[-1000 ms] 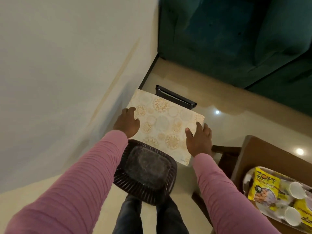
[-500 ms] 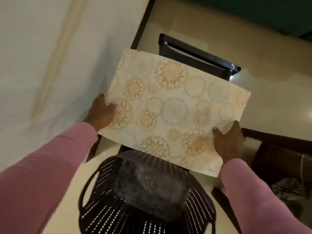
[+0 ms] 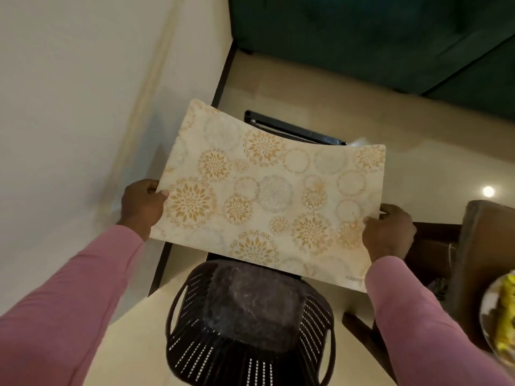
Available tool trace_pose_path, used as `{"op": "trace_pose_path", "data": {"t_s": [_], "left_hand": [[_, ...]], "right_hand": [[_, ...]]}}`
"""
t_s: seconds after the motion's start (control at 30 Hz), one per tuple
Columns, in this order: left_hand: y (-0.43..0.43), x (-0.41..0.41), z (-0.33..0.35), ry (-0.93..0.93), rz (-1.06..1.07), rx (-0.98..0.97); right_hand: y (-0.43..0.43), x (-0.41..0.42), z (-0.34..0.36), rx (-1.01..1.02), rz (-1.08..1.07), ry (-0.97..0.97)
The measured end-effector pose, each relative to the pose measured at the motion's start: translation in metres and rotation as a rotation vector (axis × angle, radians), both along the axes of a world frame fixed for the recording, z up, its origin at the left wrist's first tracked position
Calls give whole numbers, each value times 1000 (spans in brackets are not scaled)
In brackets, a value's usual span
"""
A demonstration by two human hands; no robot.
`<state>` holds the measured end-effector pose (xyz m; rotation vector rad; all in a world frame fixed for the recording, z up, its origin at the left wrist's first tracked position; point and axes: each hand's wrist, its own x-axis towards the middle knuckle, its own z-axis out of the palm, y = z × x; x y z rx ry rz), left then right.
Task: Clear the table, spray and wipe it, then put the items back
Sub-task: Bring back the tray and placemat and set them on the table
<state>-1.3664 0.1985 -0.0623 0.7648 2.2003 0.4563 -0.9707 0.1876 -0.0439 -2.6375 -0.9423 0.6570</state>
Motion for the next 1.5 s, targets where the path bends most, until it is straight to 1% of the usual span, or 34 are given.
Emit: {"op": "trace_pose_path", "data": {"t_s": [0.17,0.37,0.47,0.6,0.77,0.97,1.07,1.17,1.3,1.5], "left_hand": [[-4,-6,96,-146,47,121],[-58,-5,197,-236,39,147],[-85,0,237,-265,24,153],[-114,19,275,-315,4,148],[-140,57,300,-353,-24,184],[-186,120,308,-358,-39,181],[-218,164,308,-340,-16,187],[-247,209,311,-361,16,190],[-282,262,312,-392,42,198],[-323,335,308,-378,11,164]], "right_hand": [[-10,7,93,119,-39,15],[-64,20,211,222,-59,41],[-95,32,251,216,-28,45],[-133,52,288,253,-43,46],[-168,91,308,259,-79,47],[-213,159,307,285,-59,58],[-237,206,308,257,-17,59],[-255,254,308,237,0,86],[-275,311,307,265,10,111],[-315,388,301,265,-12,110]]}}
